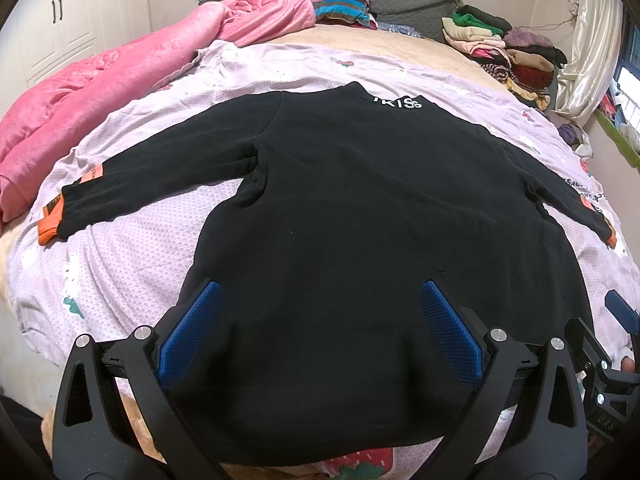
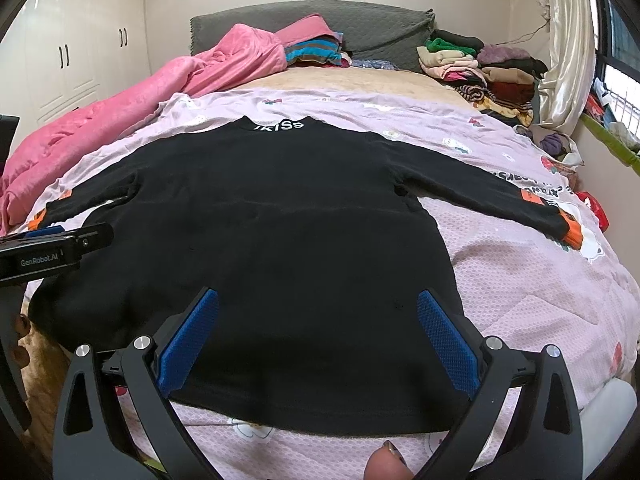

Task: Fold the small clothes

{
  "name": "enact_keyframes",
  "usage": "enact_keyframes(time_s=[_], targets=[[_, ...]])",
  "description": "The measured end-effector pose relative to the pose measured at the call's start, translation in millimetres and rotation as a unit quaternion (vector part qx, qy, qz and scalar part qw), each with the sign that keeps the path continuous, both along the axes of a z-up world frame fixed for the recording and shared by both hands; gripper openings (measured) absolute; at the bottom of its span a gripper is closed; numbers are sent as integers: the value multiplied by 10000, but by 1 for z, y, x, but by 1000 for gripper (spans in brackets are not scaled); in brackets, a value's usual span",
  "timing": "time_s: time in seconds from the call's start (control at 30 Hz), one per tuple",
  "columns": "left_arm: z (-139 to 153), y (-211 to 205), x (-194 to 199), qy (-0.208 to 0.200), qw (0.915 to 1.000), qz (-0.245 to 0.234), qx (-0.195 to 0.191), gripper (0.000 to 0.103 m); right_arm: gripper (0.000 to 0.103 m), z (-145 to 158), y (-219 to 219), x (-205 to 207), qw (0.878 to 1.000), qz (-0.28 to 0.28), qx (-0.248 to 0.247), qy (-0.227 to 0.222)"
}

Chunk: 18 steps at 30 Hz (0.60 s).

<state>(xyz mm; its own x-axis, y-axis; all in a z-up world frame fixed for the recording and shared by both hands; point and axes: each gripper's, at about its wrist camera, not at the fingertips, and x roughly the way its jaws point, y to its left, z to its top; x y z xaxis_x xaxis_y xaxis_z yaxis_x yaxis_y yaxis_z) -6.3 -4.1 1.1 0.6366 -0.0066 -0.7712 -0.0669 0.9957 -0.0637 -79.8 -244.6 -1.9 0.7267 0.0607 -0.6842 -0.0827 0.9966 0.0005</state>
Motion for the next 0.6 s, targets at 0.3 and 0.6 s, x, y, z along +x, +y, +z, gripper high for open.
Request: enact_keyframes(time_s=[0.3, 0.6], targets=[[-2, -2, 5, 13, 10000, 8, 31, 94, 99, -1, 0, 4, 10000, 0, 62, 47], [-3, -5, 27, 129, 9999, 18, 47, 94, 99, 1, 2, 24, 9999, -89, 36, 93]])
